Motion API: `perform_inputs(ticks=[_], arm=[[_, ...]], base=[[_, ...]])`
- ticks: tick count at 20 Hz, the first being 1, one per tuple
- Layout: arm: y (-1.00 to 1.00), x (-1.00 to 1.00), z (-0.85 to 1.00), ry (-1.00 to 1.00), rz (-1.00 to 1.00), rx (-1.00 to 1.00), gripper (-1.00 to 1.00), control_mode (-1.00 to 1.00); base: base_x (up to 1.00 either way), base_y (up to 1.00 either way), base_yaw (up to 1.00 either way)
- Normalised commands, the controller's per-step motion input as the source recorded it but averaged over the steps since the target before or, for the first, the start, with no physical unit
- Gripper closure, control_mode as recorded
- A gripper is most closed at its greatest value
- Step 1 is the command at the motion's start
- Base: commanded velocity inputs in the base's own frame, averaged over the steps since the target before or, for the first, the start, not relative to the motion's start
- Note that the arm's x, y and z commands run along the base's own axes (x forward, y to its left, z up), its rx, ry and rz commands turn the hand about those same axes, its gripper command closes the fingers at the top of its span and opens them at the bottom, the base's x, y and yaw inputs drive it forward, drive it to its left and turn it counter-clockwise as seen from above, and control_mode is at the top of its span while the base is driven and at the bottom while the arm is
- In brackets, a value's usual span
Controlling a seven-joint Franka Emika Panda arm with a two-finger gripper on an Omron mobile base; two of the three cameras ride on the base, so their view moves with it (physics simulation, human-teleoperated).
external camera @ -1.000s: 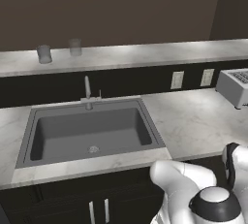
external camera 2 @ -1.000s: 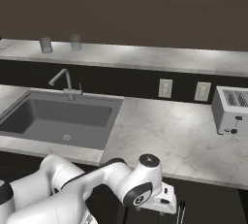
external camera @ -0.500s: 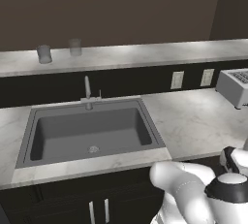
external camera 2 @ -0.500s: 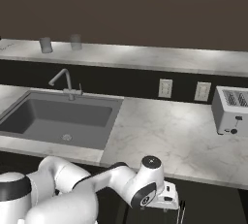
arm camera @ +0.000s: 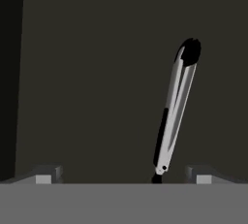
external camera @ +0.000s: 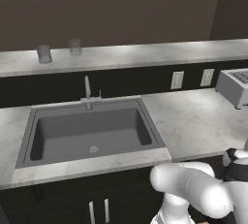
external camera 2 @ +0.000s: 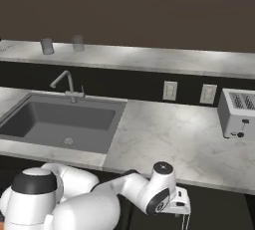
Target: Take the tongs from the drawer on the right and place them on the dining counter next to the tray containing the kebab skewer.
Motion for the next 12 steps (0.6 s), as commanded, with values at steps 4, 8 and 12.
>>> perform_inputs(ticks=[4, 8, 12], arm=[[-0.33, 0.0, -0.23, 0.0, 0.0, 0.0, -1.0, -1.0], [-0.13, 0.06, -0.28, 0.0, 0.0, 0.0, -1.0, -1.0], [-0.1, 0.02, -0.25, 0.0, 0.0, 0.0, -1.0, -1.0]], base=[[0.0, 0.0, 0.0], [0.0, 0.0, 0.0], [0.0, 0.0, 0.0]])
